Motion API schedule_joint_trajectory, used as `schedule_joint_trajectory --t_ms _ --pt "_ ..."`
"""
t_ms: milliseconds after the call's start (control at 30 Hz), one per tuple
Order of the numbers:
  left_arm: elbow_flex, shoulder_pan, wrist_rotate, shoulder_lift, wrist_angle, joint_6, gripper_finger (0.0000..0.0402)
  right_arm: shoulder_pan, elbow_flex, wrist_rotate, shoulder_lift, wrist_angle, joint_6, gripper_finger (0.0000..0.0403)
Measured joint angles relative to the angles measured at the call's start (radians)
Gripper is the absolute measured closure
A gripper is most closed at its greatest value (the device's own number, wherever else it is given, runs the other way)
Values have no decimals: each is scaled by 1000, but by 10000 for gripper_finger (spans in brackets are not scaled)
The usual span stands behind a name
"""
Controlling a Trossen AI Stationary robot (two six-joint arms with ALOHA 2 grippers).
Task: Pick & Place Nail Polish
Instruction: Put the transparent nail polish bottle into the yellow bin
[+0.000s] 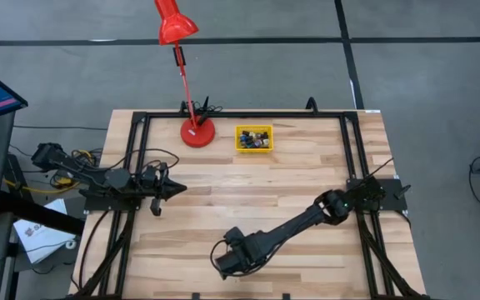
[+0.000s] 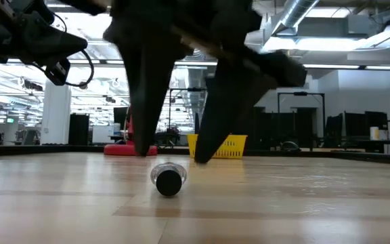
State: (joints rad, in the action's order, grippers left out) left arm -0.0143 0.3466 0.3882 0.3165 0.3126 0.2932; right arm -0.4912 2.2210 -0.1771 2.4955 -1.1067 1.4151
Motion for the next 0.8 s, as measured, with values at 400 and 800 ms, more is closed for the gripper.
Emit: schedule_joint_trajectory --t_ms 400,800 --pt "0 0 0 0 5 0 401 -4 0 30 28 -6 -7 218" --pt "0 0 0 0 9 0 401 -4 -1 49 30 -22 -27 324"
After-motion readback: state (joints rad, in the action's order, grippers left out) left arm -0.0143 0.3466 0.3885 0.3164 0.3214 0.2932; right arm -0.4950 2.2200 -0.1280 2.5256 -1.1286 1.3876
